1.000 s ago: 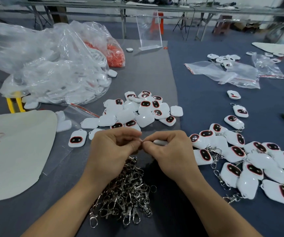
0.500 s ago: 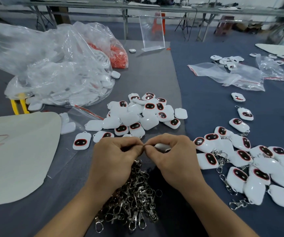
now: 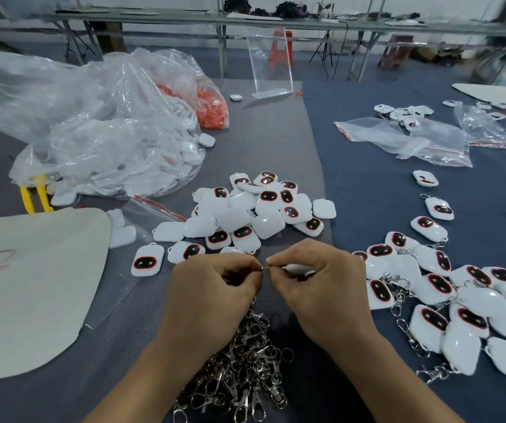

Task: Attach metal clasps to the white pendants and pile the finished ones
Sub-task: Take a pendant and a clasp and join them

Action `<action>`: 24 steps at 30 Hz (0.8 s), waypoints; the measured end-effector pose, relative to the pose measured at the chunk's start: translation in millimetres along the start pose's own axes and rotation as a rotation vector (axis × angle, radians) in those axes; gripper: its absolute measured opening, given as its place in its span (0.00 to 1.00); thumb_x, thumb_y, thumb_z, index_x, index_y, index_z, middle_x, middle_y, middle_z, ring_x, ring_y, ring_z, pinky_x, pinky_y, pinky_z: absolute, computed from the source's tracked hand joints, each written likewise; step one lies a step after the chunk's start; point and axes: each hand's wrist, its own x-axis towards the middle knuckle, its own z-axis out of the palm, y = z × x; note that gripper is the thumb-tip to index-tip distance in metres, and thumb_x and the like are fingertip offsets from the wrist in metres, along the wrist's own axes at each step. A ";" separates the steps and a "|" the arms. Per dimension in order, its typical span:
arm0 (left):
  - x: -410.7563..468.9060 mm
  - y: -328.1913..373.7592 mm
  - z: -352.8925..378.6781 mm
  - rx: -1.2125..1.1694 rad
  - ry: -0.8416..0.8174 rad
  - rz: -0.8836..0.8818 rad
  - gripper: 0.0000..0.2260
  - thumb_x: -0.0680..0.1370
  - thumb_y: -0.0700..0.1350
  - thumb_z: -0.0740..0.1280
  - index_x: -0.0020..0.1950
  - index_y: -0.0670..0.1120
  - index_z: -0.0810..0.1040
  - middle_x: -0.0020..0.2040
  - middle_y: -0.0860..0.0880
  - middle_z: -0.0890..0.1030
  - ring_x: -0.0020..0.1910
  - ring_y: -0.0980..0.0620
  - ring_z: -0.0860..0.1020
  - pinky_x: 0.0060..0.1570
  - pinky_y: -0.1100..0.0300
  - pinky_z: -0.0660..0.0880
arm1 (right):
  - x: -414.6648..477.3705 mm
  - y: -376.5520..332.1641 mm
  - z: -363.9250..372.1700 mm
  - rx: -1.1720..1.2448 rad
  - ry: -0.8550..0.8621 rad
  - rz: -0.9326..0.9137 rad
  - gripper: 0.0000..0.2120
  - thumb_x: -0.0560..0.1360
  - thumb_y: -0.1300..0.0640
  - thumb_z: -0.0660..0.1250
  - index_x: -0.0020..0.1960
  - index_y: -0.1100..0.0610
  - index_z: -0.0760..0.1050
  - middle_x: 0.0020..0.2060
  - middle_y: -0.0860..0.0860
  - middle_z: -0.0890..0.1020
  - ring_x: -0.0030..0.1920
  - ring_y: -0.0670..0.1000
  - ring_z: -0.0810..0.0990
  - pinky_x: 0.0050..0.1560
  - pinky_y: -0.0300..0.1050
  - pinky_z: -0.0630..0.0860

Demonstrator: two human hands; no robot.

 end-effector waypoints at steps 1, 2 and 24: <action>-1.1 0.0 0.2 0.055 -0.021 0.022 0.08 0.71 0.44 0.77 0.41 0.58 0.85 0.35 0.65 0.82 0.35 0.64 0.81 0.36 0.73 0.72 | 0.5 0.1 -0.5 -0.016 0.000 -0.017 0.07 0.69 0.60 0.78 0.42 0.48 0.86 0.39 0.40 0.85 0.41 0.40 0.84 0.43 0.32 0.78; -2.1 -0.1 0.4 0.097 -0.038 0.030 0.08 0.70 0.45 0.77 0.41 0.59 0.85 0.36 0.67 0.82 0.37 0.65 0.81 0.38 0.74 0.72 | 0.7 0.3 -1.2 -0.029 -0.001 -0.030 0.08 0.68 0.60 0.79 0.41 0.48 0.86 0.39 0.40 0.85 0.41 0.40 0.83 0.43 0.32 0.78; 7.1 -9.1 5.8 -0.356 -0.086 -0.145 0.09 0.69 0.41 0.79 0.40 0.56 0.87 0.36 0.54 0.86 0.36 0.56 0.85 0.38 0.66 0.79 | 4.0 -3.2 -5.7 0.102 -0.115 0.166 0.07 0.68 0.60 0.77 0.36 0.48 0.85 0.31 0.39 0.83 0.31 0.42 0.82 0.33 0.28 0.71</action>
